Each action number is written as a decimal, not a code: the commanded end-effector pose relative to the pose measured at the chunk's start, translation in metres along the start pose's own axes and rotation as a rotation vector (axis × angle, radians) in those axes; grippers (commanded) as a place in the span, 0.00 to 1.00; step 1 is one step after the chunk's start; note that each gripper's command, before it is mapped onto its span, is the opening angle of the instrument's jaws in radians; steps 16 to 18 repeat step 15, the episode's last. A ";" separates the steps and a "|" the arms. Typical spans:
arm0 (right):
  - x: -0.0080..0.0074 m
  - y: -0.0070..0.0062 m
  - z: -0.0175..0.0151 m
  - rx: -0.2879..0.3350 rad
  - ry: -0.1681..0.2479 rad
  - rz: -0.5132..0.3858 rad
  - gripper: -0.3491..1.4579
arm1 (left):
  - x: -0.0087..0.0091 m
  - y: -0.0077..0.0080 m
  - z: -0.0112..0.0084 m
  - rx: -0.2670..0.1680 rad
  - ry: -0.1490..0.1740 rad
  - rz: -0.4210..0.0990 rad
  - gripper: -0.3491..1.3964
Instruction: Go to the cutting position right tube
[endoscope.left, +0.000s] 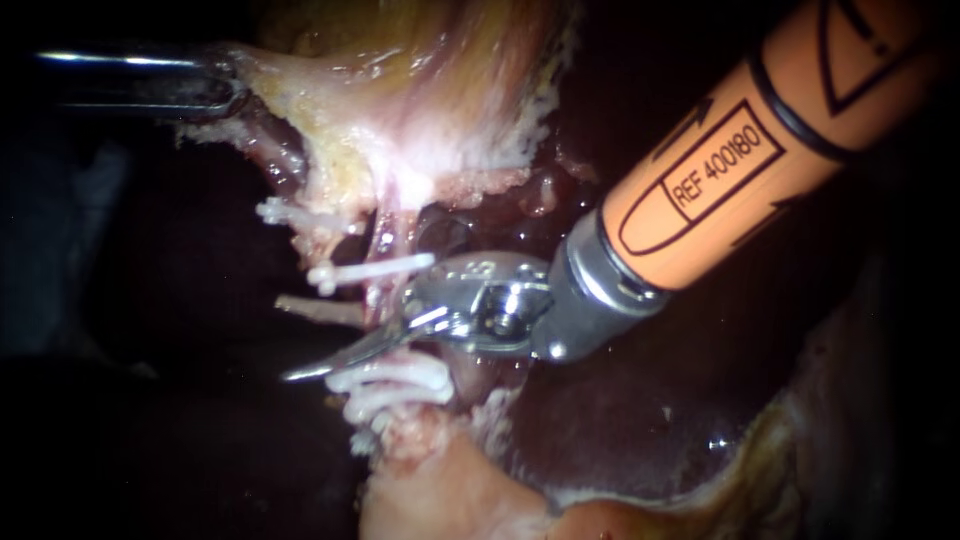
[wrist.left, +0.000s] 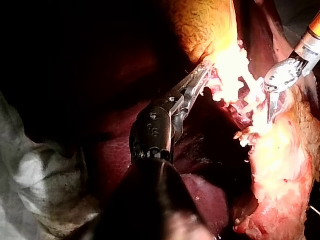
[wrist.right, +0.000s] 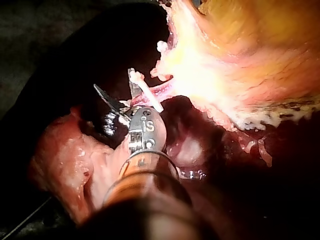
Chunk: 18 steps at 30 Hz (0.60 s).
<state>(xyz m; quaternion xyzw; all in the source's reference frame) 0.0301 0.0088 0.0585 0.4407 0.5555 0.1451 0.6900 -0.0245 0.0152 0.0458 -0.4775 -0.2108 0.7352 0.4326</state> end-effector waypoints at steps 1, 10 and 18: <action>0.0000 0.0000 0.0000 -0.001 0.000 0.001 0.96 | 0.0000 0.0000 0.0000 -0.001 0.000 0.000 0.00; 0.0000 0.0000 -0.0001 0.000 0.000 0.001 0.96 | 0.0000 0.0000 0.0000 -0.001 0.000 0.000 0.00; 0.0000 0.0000 -0.0001 0.000 0.000 0.001 0.96 | 0.0000 0.0000 0.0000 -0.001 0.000 0.000 0.00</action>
